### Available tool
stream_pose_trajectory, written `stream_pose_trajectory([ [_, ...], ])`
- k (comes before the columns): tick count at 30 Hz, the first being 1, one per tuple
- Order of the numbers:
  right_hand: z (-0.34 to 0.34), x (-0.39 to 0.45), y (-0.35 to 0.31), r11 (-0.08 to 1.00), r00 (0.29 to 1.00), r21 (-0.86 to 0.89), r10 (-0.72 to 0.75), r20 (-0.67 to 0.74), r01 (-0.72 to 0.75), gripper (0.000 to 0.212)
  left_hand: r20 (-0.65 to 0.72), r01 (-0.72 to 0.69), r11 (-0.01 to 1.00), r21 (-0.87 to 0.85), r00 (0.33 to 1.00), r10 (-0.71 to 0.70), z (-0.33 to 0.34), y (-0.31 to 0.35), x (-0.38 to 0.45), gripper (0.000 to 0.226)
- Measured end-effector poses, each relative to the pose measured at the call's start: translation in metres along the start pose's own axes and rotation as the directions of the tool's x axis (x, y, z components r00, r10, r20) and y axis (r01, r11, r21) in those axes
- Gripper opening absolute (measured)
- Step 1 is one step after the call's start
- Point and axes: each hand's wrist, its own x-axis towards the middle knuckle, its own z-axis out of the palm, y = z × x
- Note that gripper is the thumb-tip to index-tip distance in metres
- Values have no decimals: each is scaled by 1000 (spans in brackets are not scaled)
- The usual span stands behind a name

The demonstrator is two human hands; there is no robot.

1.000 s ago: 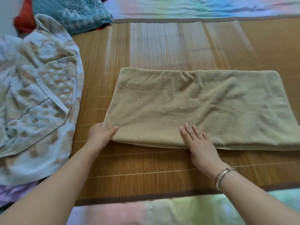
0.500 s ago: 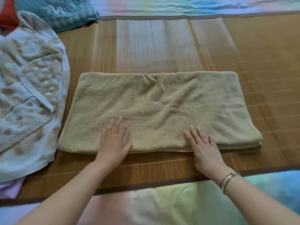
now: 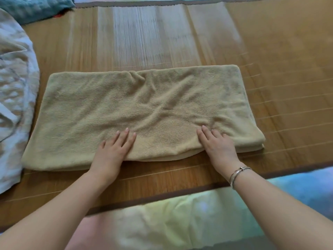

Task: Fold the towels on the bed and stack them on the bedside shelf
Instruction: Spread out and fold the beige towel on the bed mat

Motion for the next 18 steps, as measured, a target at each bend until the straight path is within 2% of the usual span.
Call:
stream_pose_trajectory([
  [2, 0, 8, -2, 1000, 994, 25, 15, -107, -13, 68, -55, 40, 999, 18, 998, -39, -6, -5, 5, 82],
  [4, -11, 14, -3, 994, 964, 105, 50, -262, -23, 46, -128, 70, 998, 6, 989, -69, -14, -12, 9, 63],
  [6, -26, 17, 1, 981, 950, 191, 96, -296, -39, 31, -142, 119, 992, -51, 982, -125, -27, -18, 11, 42],
  [9, -40, 10, 11, 950, 989, 309, 88, -117, -48, 9, -10, 220, 966, -133, 975, -223, -51, -27, 9, 18],
  [11, -51, 3, 17, 895, 992, 440, 21, 124, -74, 6, 163, 265, 955, -131, 956, -243, -65, -33, 7, 9],
  [12, -57, -1, 20, 863, 958, 493, -41, 285, -110, 12, 299, 288, 945, -153, 925, -233, -67, -34, 7, 9],
  [14, -70, -4, 23, 833, 839, 527, -160, 520, -168, 22, 581, 356, 908, -219, 796, -171, -77, -42, 6, 10],
  [15, -73, -4, 24, 844, 804, 512, -187, 565, -163, 24, 659, 380, 895, -231, 738, -143, -81, -44, 6, 11],
  [16, -74, -3, 24, 862, 802, 486, -187, 567, -142, 25, 680, 391, 890, -234, 720, -137, -83, -46, 6, 11],
  [17, -74, 0, 24, 880, 826, 457, -162, 540, -126, 23, 658, 397, 886, -240, 737, -152, -84, -47, 7, 9],
  [18, -74, 3, 25, 898, 864, 425, -121, 488, -114, 20, 589, 390, 887, -247, 787, -182, -84, -47, 10, 6],
])
